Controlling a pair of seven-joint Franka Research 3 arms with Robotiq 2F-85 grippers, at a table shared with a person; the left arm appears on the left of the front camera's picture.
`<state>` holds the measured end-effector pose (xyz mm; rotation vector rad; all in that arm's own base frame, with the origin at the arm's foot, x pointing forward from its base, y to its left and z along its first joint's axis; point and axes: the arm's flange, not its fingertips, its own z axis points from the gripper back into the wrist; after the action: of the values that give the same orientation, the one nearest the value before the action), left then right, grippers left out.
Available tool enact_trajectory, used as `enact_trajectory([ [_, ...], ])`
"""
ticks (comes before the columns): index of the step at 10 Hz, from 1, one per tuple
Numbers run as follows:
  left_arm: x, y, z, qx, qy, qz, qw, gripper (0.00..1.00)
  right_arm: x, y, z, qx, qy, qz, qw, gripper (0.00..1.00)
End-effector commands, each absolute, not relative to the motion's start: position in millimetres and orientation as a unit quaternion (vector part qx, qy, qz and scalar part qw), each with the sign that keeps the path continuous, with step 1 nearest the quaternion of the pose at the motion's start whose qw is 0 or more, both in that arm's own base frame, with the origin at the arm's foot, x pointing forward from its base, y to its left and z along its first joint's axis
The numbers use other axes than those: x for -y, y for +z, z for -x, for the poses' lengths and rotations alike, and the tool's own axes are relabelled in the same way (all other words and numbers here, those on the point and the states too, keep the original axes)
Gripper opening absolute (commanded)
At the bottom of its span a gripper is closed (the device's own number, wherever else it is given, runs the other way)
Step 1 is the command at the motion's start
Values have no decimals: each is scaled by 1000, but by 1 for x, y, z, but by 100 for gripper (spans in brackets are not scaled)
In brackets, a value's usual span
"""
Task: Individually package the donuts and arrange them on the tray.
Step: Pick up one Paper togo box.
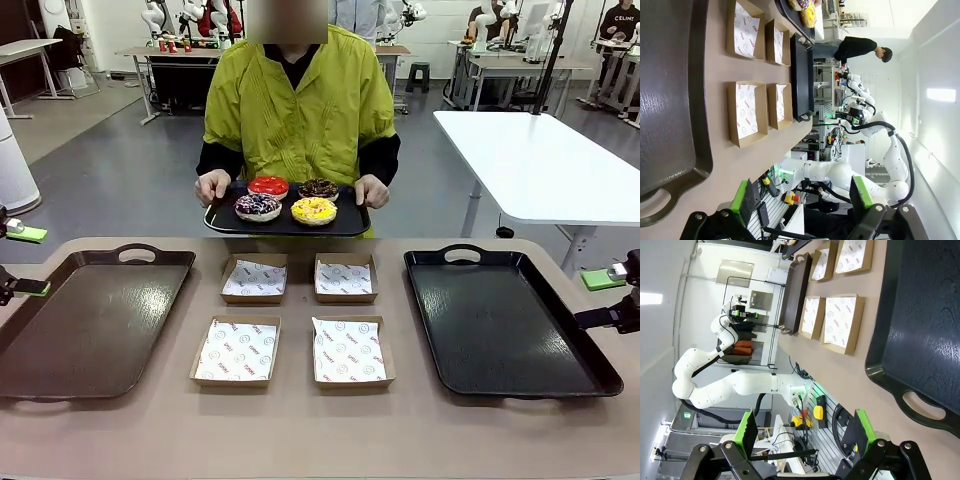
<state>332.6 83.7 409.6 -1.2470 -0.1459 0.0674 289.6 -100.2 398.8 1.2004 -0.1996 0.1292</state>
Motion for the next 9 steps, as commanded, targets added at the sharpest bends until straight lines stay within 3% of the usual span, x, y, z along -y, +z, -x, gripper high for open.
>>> enact_trajectory([
  [1,-84,411,-333,73,31,588,805,100,101,398,-293,104,67,-572,811,100],
  [9,-84,410,-333,68,31,583,809,100,101,398,-293,104,67,-572,811,100],
])
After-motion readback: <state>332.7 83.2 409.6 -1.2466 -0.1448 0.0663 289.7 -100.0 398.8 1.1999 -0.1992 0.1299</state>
